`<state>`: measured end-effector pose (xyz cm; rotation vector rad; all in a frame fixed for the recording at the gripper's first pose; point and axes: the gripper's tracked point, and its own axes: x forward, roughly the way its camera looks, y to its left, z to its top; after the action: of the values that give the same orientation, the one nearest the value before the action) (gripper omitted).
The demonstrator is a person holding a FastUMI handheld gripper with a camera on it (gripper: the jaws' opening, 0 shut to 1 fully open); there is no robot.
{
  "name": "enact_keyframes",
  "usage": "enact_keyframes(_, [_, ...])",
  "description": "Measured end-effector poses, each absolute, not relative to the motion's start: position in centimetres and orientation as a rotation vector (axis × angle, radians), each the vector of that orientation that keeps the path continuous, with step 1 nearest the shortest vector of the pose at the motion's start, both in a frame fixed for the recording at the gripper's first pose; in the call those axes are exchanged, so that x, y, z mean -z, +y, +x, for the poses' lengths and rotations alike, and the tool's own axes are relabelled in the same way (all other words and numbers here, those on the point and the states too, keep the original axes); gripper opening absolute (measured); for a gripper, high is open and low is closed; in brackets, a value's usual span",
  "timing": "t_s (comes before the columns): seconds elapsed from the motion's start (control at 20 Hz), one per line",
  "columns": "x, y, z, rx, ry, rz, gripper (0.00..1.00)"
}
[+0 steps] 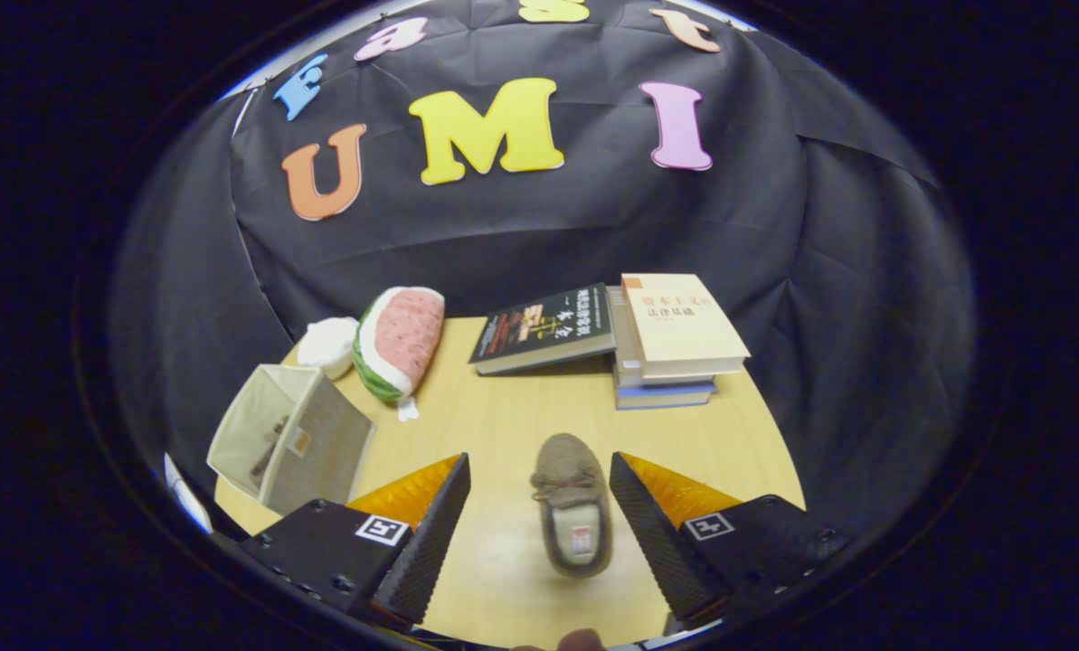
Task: Open the storage box then place both shoes into the box .Put the left shoe in first, then the right shoe, with the right side of both shoes facing outward in a uniform manner.
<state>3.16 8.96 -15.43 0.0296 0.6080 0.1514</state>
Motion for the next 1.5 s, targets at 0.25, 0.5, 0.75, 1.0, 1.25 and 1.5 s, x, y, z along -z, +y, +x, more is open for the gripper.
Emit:
enact_keyframes(0.25, [23.5,5.1,4.0,-0.182,0.745,-0.044,0.95])
enact_keyframes(0.5, [29.9,4.8,5.0,-0.218,0.867,-0.03,0.95])
enact_keyframes(0.75, [32.8,5.4,7.4,-0.239,0.935,-0.048,0.74])
enact_keyframes(1.0, [33.8,4.8,8.1,-0.197,0.978,-0.009,0.15])
enact_keyframes(1.25, [33.3,5.3,7.4,-0.181,1.015,0.101,0.0])
enact_keyframes(1.5, [30.8,7.0,4.8,-0.167,1.014,0.264,0.0])
